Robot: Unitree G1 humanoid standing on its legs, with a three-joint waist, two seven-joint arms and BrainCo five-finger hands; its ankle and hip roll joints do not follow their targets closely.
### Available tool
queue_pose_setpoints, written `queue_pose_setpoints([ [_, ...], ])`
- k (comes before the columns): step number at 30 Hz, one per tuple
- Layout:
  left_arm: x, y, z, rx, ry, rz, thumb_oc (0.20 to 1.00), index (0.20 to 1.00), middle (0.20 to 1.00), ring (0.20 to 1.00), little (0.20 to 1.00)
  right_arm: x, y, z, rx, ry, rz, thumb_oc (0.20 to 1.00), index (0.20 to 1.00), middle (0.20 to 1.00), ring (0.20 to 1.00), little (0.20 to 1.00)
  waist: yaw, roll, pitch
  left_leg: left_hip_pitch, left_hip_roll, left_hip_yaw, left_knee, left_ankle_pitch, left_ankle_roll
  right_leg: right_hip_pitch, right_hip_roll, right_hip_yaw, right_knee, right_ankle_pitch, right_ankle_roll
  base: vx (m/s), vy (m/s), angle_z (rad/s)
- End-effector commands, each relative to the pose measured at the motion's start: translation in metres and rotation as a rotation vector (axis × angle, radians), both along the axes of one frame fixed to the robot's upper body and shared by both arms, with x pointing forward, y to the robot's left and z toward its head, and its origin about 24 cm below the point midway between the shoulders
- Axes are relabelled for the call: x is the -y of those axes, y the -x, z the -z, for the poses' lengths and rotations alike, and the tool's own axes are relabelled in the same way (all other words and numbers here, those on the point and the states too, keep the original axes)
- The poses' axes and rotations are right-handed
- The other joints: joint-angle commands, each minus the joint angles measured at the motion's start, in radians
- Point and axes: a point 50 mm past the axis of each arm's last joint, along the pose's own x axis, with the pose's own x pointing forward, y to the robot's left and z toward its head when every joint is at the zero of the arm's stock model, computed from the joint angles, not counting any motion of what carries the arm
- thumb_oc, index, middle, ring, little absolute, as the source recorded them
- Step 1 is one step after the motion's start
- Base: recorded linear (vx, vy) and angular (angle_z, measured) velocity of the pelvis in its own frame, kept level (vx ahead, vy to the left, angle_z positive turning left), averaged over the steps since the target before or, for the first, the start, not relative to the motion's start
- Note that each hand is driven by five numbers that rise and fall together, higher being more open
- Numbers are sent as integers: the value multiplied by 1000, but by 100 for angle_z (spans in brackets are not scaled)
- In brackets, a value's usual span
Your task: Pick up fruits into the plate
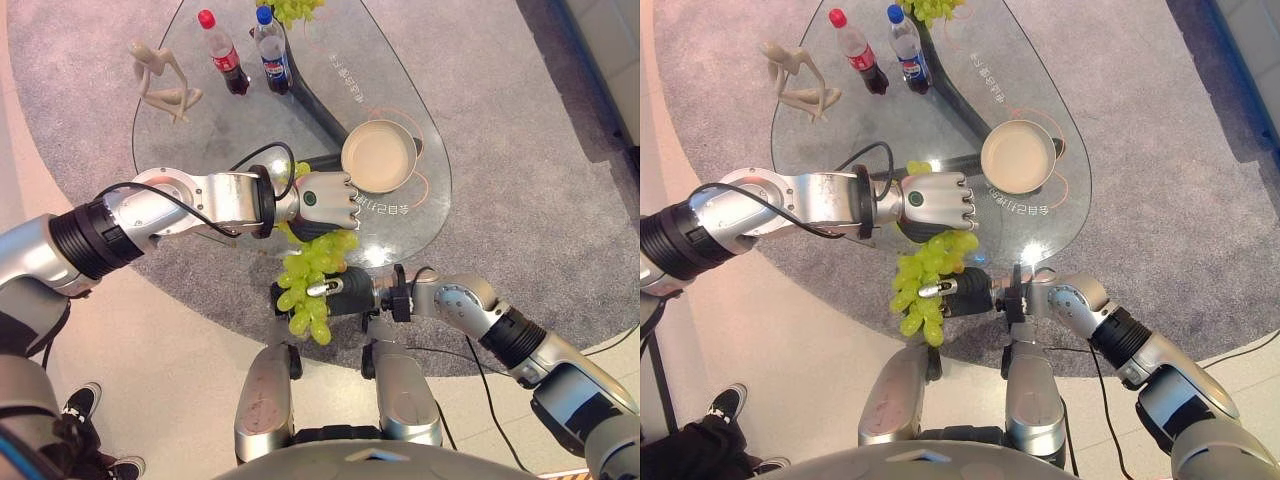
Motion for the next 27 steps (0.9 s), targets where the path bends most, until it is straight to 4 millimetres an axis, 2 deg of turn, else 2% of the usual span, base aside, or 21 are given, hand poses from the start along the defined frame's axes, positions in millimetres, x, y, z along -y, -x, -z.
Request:
queue_pose_setpoints([
  [1, 20, 18, -11, -42, 113, 114, 200, 200, 200, 200, 200, -31, 18, -33, 30, -250, -121, 200, 200, 200, 200, 200, 8, -26, -69, 86, -82, -9, 22, -175, 31, 20, 11, -57, 93, -117, -5, 0, 0, 0],
  [16, 17, 12, -6, -39, 132, 85, 200, 200, 200, 200, 200, -26, 14, -30, 36, -247, -79, 200, 200, 200, 200, 200, 8, -30, -73, 90, -78, -5, 21, -176, 31, 23, 14, -60, 94, -119, -7, 0, 0, 0],
  [20, 10, 5, -7, -72, 207, 24, 200, 200, 200, 200, 200, -18, 7, -26, 120, -192, -21, 200, 200, 200, 200, 200, 10, -35, -77, 93, -77, -4, 22, -175, 30, 26, 15, -60, 96, -120, -8, 0, 0, 0],
  [21, 9, 4, -8, -80, 226, 10, 335, 335, 335, 335, 335, -17, 6, -26, 133, -182, -9, 200, 200, 200, 200, 200, 10, -35, -77, 93, -77, -4, 22, -175, 30, 26, 16, -60, 96, -120, -8, 0, 0, 0],
  [22, 4, 0, -8, -90, 261, -22, 799, 799, 799, 799, 799, -11, 2, -25, 174, -158, 21, 200, 200, 200, 200, 200, 11, -39, -79, 95, -76, -4, 22, -175, 29, 28, 16, -61, 97, -121, -9, 0, 0, 0],
  [23, -2, -5, -6, -105, 296, -57, 1000, 1000, 1000, 1000, 1000, -5, -1, -26, 199, -147, 49, 200, 200, 200, 200, 200, 12, -43, -81, 96, -75, -3, 23, -175, 29, 30, 18, -59, 98, -122, -10, 0, 0, 0],
  [27, -23, -17, 1, -174, 438, -173, 1000, 1000, 1000, 1000, 1000, 16, -11, -27, 271, -115, 134, 200, 200, 200, 200, 200, 17, -55, -90, 100, -72, -1, 26, -177, 28, 33, 21, -56, 101, -124, -11, 12, -4, 0],
])
